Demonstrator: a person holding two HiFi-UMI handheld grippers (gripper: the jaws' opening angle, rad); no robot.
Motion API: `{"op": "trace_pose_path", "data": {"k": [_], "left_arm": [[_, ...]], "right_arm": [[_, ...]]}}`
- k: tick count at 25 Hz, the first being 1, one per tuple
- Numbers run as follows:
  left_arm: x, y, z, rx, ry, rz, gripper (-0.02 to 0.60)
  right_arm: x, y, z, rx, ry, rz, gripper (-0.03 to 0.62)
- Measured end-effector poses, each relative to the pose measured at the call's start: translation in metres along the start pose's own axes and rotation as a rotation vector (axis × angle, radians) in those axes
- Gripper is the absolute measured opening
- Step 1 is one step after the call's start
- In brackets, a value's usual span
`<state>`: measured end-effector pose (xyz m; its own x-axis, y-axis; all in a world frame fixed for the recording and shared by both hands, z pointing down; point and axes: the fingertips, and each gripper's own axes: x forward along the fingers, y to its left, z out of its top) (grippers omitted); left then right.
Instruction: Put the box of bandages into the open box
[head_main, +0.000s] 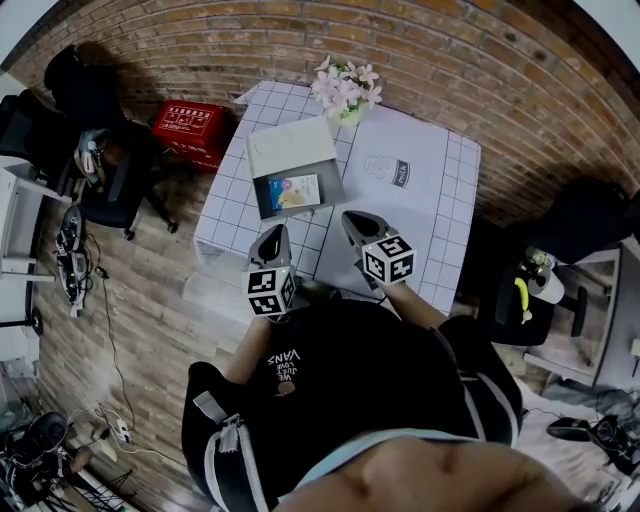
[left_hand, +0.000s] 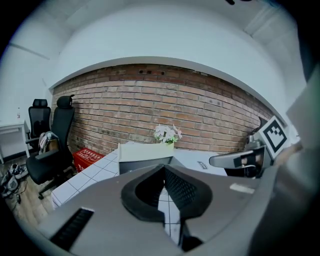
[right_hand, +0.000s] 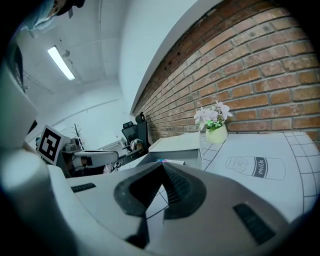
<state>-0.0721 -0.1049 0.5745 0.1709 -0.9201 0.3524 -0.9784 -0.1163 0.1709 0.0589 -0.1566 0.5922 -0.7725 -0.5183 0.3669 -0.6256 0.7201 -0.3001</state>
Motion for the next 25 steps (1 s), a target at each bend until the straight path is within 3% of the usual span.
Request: {"op": "trace_pose_path", "data": {"k": [14,25], "left_arm": [[-0.026,-0.01,-0.007,-0.014,-0.036,0.049,0.011],[-0.049,0.0,-0.002,0.022,-0.033,0.008,0.011]], "right_arm": [[-0.021,0.005,-0.008,0.011,-0.024,0.018,0.005],[-0.031,0.028,-0.006,0.013,-0.052,-0.028,0.005]]}}
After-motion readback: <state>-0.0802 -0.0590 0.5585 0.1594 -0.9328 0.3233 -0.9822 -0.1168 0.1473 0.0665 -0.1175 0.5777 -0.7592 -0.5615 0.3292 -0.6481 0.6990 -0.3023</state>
